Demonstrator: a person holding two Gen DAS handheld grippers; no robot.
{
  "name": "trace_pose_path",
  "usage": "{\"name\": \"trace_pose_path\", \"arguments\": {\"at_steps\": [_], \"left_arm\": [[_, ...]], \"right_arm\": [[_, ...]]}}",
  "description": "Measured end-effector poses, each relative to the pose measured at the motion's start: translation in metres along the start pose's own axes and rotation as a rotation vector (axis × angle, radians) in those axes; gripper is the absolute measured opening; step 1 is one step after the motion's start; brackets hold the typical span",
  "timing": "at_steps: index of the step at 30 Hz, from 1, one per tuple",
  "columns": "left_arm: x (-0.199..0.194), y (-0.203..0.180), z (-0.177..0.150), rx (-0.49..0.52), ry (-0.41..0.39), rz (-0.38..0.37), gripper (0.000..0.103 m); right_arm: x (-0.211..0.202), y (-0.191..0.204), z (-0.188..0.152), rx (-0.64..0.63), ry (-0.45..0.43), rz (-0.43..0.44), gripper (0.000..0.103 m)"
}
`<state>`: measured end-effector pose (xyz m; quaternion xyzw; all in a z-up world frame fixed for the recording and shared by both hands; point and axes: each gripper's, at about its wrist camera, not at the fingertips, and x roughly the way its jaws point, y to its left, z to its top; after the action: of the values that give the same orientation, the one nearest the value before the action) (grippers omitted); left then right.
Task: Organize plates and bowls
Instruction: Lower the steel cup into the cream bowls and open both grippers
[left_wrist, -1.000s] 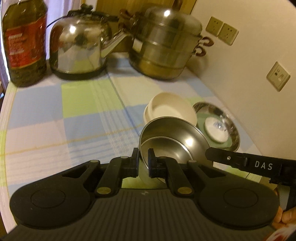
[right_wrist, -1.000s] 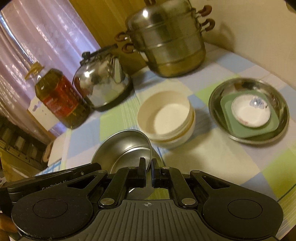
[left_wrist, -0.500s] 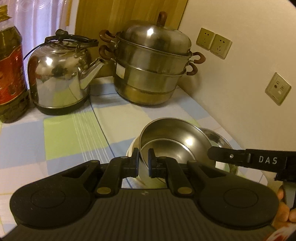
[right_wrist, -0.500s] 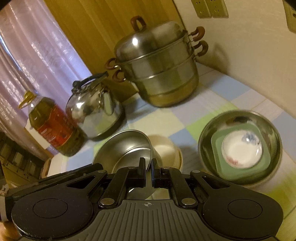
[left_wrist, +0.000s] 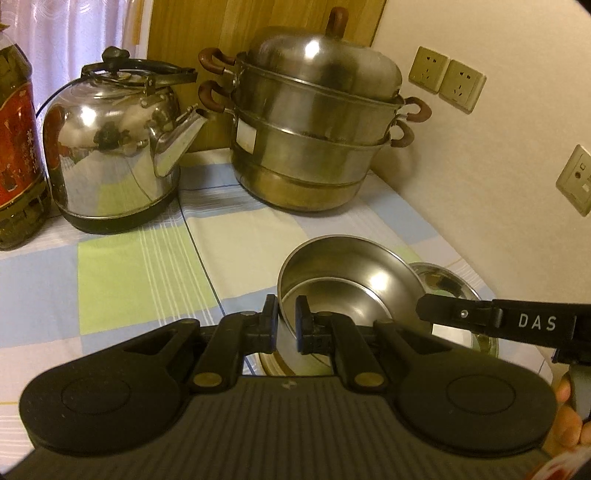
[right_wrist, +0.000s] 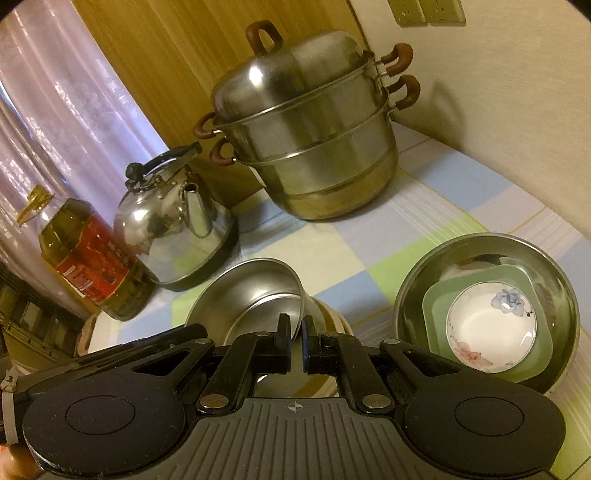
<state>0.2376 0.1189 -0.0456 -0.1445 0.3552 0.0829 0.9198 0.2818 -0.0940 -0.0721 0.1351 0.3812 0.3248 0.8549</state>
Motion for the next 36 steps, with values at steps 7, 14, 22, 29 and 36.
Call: {"name": "trace_pose_path", "arguments": {"at_steps": [7,14,22,29,36], "left_arm": [[0.010,0.001,-0.004,0.004,0.023,0.008,0.008],[0.020,0.002,-0.008,0.010,0.046,0.015,0.008],[0.024,0.002,-0.011,0.008,0.056,0.019,0.008],[0.026,0.002,-0.011,-0.006,0.068,0.016,0.012],[0.022,0.000,-0.010,-0.021,0.070,0.015,0.021]], "right_arm": [[0.011,-0.007,-0.003,0.009,0.022,-0.004,0.005],[0.022,-0.014,-0.005,0.015,0.044,-0.006,0.005],[0.026,-0.016,-0.008,0.017,0.055,-0.008,0.005],[0.027,-0.019,-0.008,0.032,0.065,0.005,0.005],[0.025,-0.020,-0.005,0.040,0.072,0.017,0.005]]}}
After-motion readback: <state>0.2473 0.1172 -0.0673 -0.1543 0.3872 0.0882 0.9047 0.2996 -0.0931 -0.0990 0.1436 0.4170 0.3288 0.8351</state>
